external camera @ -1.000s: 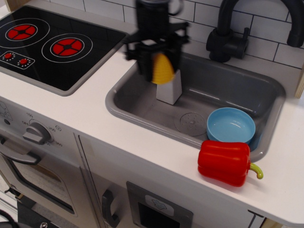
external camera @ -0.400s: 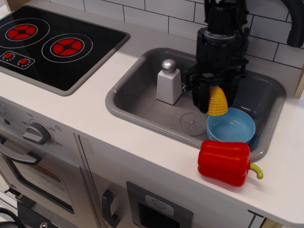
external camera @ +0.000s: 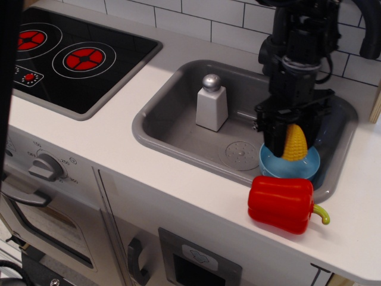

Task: Put corn in bowl sink

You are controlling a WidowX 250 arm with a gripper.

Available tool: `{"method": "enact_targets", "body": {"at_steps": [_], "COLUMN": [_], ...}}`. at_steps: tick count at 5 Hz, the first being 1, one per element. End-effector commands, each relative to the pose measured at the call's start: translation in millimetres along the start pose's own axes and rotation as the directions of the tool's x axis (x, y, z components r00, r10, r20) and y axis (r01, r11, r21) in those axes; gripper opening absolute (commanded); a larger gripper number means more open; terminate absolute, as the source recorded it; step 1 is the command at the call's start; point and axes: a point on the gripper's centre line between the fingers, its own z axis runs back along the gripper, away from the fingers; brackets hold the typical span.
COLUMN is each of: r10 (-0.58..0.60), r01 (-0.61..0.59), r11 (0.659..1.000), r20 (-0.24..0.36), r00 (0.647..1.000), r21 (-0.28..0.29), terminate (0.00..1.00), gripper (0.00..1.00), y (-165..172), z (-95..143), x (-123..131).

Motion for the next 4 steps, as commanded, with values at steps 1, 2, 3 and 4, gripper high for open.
{"method": "enact_targets", "body": {"at_steps": [1, 2, 3, 4], "r10": [0.024, 0.025, 0.017, 0.005], "r01": [-0.021, -0.023, -0.014, -0.002], "r11": [0.999, 0.999, 0.999, 0.997], "r20": [0.057, 0.074, 0.067, 0.053], "r00": [0.998, 0.997, 0.998, 0.999], "r21": [-0.043, -0.03, -0.045, -0.074], "terminate": [0.0, 0.0, 0.0, 0.0], "gripper": [1.0, 1.0, 1.0, 1.0], "y": [1.5, 1.0, 2.1, 2.5], "z": [10.5, 8.0, 14.9, 30.0], "x": [-9.0, -7.3, -8.6, -10.1]}}
